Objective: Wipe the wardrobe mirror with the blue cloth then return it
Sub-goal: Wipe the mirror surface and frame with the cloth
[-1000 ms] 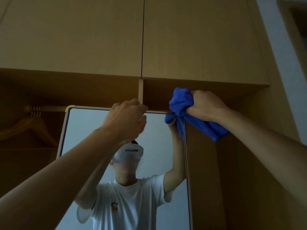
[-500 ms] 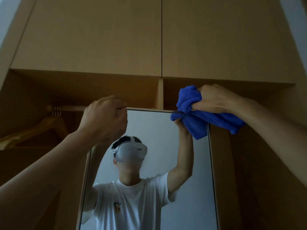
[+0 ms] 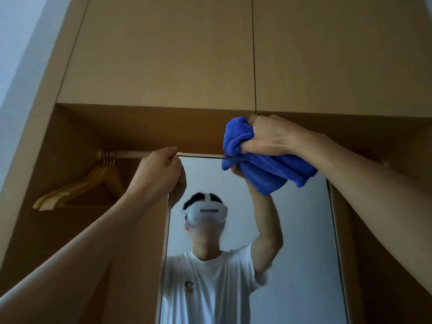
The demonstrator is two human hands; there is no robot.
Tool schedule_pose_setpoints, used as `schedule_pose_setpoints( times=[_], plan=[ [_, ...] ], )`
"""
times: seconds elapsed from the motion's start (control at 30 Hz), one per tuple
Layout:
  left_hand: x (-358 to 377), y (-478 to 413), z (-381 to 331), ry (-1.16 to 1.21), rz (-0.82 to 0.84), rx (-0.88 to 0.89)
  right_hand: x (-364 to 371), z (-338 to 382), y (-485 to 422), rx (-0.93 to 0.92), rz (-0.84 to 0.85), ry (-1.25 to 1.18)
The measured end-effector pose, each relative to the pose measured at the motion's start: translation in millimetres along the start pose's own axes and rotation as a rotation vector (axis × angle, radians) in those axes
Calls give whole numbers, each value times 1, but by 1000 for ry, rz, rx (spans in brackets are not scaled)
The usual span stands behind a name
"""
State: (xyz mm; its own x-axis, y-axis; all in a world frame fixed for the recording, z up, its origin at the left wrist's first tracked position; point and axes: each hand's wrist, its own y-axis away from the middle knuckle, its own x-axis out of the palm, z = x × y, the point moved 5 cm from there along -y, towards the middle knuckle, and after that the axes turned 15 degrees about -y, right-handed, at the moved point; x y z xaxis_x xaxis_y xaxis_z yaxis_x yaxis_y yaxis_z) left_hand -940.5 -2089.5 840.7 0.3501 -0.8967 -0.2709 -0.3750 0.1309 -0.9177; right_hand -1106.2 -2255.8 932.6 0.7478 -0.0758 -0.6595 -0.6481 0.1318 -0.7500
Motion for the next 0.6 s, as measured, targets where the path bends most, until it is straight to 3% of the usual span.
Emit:
schedule_pose_setpoints(
  times=[0.43,0.6],
  plan=[
    [-2,20,19,414,169,-88,61,126,-23,-136,-25,24],
    [4,43,34,372,180,-146,71,127,6,-213,-129,-24]
  ],
)
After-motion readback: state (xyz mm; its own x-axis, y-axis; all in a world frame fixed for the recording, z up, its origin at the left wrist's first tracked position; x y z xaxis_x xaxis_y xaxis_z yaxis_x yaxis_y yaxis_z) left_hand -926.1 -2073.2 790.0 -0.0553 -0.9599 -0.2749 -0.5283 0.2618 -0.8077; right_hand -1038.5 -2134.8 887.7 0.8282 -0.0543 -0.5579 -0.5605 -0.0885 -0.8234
